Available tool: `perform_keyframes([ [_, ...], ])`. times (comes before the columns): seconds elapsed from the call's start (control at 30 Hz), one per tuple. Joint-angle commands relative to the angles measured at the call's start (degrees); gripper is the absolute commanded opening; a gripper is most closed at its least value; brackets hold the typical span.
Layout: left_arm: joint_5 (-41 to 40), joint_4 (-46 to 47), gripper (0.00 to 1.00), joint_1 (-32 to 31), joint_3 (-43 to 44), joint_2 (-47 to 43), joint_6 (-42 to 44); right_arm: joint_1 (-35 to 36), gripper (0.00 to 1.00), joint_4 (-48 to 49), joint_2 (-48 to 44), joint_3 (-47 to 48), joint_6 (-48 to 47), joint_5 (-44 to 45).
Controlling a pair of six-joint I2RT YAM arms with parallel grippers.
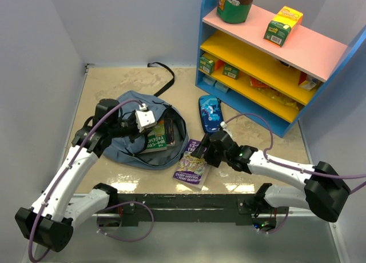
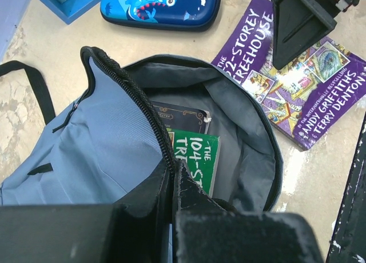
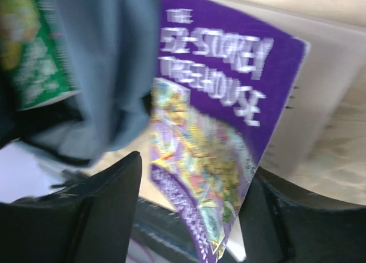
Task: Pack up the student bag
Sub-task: Pick up the book from the center of the board.
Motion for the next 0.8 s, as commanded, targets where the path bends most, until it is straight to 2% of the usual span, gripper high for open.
perform_keyframes([
  [0.0,2.3,1.5,0.00,-0.4,3.1,0.4,-0.1,0.2,0.61,1.9,0.5,-3.3,1.3,3.7],
  [0.07,1.9,1.0,0.00,-0.4,3.6,0.5,0.2,0.3,0.54,1.7,0.1,-3.6,1.2,3.5],
  [0.17,1.6,0.5,0.00,-0.4,4.1,0.5,0.6,0.3,0.35,1.0,-1.7,-3.4,0.7,4.2],
  [0.2,1.5,0.5,0.00,-0.4,4.3,0.6,0.7,0.2,0.23,0.8,-2.4,-3.4,0.4,4.4],
  [0.23,1.3,0.2,0.00,-0.4,4.3,0.6,0.7,0.3,0.17,0.5,-3.5,-3.1,0.2,5.1],
  [0.27,1.2,0.1,0.00,-0.4,4.6,0.6,0.8,0.2,0.07,0.0,-4.0,-2.5,-0.1,5.4],
  [0.3,1.0,0.1,0.00,-0.4,4.7,0.5,0.8,0.3,0.02,-0.2,-4.6,-2.0,-0.4,5.6],
  [0.43,-0.3,0.0,0.00,-0.4,5.1,0.3,0.9,0.3,0.00,-1.4,-7.8,2.9,-2.9,6.7],
  [0.53,-2.4,1.4,0.00,-0.4,4.9,0.0,0.0,0.2,0.00,-2.2,-7.7,10.0,-6.0,6.3],
  [0.77,-6.9,4.6,0.00,-0.4,3.5,-1.5,-2.9,0.4,0.00,-8.7,1.1,33.6,-13.4,1.2],
])
